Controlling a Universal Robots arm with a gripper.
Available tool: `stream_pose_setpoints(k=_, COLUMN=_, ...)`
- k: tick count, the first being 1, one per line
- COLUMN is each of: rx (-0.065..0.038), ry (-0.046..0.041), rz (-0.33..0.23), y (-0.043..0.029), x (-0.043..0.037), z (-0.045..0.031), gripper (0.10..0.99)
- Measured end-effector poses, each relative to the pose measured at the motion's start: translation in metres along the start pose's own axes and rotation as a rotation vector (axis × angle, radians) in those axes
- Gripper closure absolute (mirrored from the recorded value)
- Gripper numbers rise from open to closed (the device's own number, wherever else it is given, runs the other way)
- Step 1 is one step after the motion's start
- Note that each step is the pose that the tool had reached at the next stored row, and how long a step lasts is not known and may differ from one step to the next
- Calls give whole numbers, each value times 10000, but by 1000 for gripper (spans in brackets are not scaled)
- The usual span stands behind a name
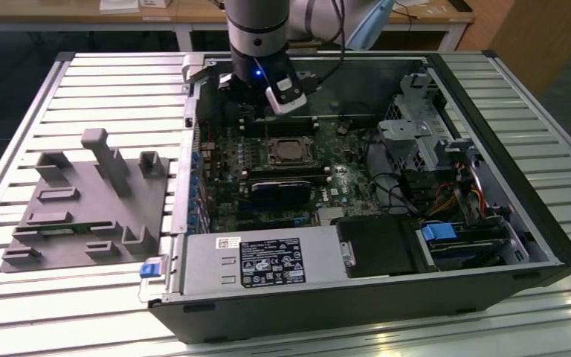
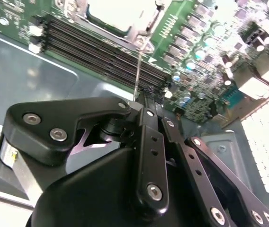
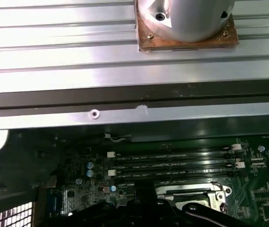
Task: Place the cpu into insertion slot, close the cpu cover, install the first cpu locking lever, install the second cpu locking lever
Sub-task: 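Install the first cpu locking lever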
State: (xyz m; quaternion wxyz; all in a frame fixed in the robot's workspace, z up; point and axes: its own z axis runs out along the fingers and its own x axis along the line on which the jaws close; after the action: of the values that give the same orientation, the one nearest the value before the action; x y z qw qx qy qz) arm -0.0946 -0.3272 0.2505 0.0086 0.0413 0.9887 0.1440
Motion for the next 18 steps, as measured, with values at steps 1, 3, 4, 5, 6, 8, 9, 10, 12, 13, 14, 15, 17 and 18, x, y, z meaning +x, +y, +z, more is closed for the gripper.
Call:
stream_pose_setpoints(k=1, rx=-1, ry=0, rz=1, y=3, x=-30, z=2, gripper=984)
stream_pose_setpoints(k=3, rx=0, ry=1, rz=0, y=9, x=-101, z=5, gripper=984)
stream_pose_setpoints(k=4, rx=0, ry=1, rz=0, y=12, x=-136, z=6, gripper=984)
stream_pose_setpoints(k=5, rx=0, ry=0, rz=1, y=15, x=-170, z=8, gripper=984)
stream_pose_setpoints(k=6, rx=0, ry=0, rz=0, y=17, x=-202, z=10, gripper=984)
stream_pose_setpoints(k=8, rx=0, ry=0, rz=0, y=22, x=-264, z=13, gripper=984)
stream_pose_setpoints(k=9, rx=1, ry=1, rz=0, y=23, x=-270, z=13, gripper=984)
stream_pose_setpoints(k=10, rx=1, ry=1, rz=0, y=23, x=-270, z=13, gripper=984)
stream_pose_setpoints(k=12, rx=0, ry=0, rz=1, y=23, x=-271, z=13, gripper=984)
stream_pose_setpoints(k=13, rx=-2, ry=-1, rz=1, y=23, x=-271, z=13, gripper=984)
stream_pose_setpoints(k=14, rx=-3, ry=-5, rz=-1, y=23, x=-271, z=13, gripper=984)
stream_pose_setpoints(k=15, rx=-7, ry=-71, rz=-20, y=22, x=-270, z=14, gripper=984)
stream_pose_setpoints(k=17, rx=-31, ry=-315, rz=-94, y=21, x=-267, z=18, gripper=984)
stream_pose_setpoints(k=18, rx=-42, ry=-446, rz=-133, y=21, x=-266, z=19, gripper=984)
